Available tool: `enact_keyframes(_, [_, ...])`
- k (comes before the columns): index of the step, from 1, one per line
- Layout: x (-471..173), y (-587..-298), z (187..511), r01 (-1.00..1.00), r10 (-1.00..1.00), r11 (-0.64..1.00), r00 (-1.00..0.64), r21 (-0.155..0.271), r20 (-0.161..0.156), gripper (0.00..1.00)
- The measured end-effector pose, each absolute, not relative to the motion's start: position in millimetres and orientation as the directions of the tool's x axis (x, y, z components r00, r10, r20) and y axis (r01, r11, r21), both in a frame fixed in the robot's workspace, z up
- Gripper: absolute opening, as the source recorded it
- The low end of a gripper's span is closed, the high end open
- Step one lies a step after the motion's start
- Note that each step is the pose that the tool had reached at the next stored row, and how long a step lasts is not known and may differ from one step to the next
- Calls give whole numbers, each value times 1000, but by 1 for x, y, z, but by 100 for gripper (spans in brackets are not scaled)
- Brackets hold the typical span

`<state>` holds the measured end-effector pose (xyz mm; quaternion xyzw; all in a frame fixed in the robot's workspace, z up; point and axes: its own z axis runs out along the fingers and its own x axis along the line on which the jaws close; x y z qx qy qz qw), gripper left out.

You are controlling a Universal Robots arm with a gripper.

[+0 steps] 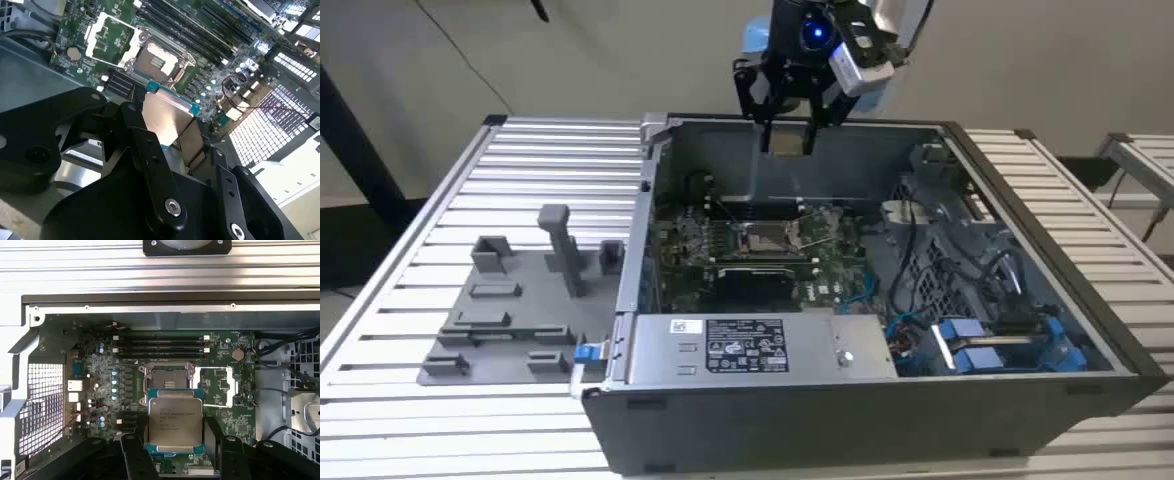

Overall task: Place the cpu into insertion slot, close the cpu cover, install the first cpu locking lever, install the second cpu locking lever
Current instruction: 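Place the cpu into insertion slot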

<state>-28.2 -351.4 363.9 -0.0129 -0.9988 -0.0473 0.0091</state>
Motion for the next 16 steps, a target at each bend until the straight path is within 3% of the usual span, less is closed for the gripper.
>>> enact_keyframes(16, [-29,-351,364,45,44,995,-999,94,19,54])
